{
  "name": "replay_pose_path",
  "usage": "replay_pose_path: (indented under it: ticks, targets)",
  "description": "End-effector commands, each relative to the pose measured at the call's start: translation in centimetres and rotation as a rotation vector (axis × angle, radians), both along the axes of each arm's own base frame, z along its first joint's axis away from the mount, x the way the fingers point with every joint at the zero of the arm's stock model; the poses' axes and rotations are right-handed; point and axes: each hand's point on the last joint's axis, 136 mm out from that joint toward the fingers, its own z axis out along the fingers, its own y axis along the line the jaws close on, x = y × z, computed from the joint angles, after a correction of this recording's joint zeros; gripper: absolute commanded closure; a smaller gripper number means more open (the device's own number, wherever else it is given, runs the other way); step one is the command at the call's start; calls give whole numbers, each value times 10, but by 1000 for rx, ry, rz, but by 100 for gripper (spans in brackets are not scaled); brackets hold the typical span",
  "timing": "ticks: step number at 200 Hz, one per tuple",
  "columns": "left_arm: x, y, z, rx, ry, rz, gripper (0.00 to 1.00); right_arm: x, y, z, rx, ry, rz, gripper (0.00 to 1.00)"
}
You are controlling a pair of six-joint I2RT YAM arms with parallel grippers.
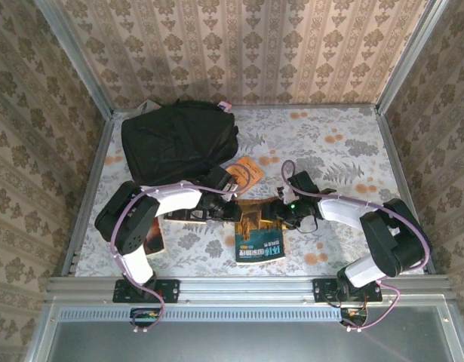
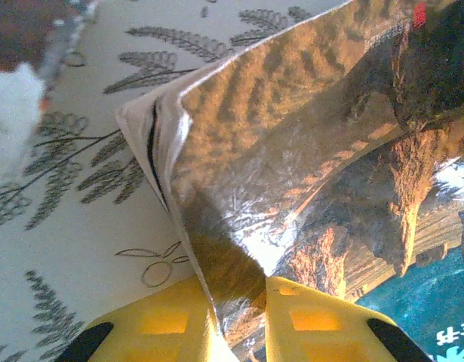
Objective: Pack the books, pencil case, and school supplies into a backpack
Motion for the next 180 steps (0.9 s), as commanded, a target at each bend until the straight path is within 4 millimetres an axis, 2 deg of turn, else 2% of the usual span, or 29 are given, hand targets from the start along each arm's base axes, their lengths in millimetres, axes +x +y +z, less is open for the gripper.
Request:
replay_pose_path:
  ticks: [1,25,54,69,88,113,115,116,123,138,180]
  targets:
    - [-12,0,-18,23,45,-23,81,3,26,30,186,-41,50,39]
    - [-11,1,-20,20,50,-17,83,4,26,28,194,-37,33,44]
    - [-7,2,-12,7,38,-5,82,6,22,12,152,-6,11,60]
    - [-1,8,-2,4,17,20,72,8,17,8,110,-21,-2,69]
    - [9,19,17,-32,-3,74,59,13,10,17,75,-84,-7,81]
    - [15,30,49,-96,-34,120,41,16,17,49,135,-189,38,97]
    - [16,31,53,-102,-40,120,40,16,18,52,144,-199,42,98]
    - [16,31,55,-103,-43,120,40,16,19,61,161,-224,46,98]
    - [16,32,66,-113,-66,113,35,17,21,75,194,-263,56,100]
    - [15,31,92,-154,-109,89,28,17,26,106,261,-343,73,100]
    - [15,28,155,-351,-175,79,18,7,37,195,448,-518,149,100]
